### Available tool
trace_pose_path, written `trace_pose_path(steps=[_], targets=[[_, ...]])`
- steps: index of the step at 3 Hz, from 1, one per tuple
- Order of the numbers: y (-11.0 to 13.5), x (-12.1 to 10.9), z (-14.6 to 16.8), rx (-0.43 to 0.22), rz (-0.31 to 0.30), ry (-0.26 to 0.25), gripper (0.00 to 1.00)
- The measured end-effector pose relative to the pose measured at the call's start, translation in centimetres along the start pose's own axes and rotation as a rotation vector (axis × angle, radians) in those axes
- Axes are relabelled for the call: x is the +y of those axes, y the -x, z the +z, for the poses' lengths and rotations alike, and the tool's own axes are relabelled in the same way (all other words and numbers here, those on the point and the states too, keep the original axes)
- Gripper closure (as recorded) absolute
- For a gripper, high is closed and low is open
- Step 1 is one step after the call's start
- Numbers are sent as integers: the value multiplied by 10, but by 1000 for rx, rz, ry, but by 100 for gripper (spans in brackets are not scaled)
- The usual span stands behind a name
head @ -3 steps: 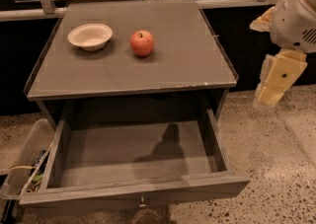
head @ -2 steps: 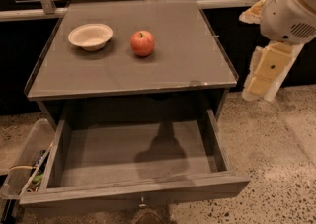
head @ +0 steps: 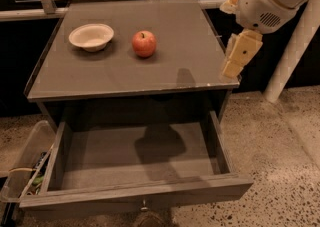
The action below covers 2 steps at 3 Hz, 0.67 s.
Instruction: Place apple into top drawer
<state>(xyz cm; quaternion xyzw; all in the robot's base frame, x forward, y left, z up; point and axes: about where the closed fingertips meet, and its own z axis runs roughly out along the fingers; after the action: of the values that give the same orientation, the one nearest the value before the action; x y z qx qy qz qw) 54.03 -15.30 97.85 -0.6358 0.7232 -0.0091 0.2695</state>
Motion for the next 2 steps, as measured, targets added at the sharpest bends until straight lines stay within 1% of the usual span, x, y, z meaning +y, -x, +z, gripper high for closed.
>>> trace_pose_path(steps=[1,2], targets=[[1,0,1,-2,1,2,0],[8,-12,20,-39,4,-12,0]])
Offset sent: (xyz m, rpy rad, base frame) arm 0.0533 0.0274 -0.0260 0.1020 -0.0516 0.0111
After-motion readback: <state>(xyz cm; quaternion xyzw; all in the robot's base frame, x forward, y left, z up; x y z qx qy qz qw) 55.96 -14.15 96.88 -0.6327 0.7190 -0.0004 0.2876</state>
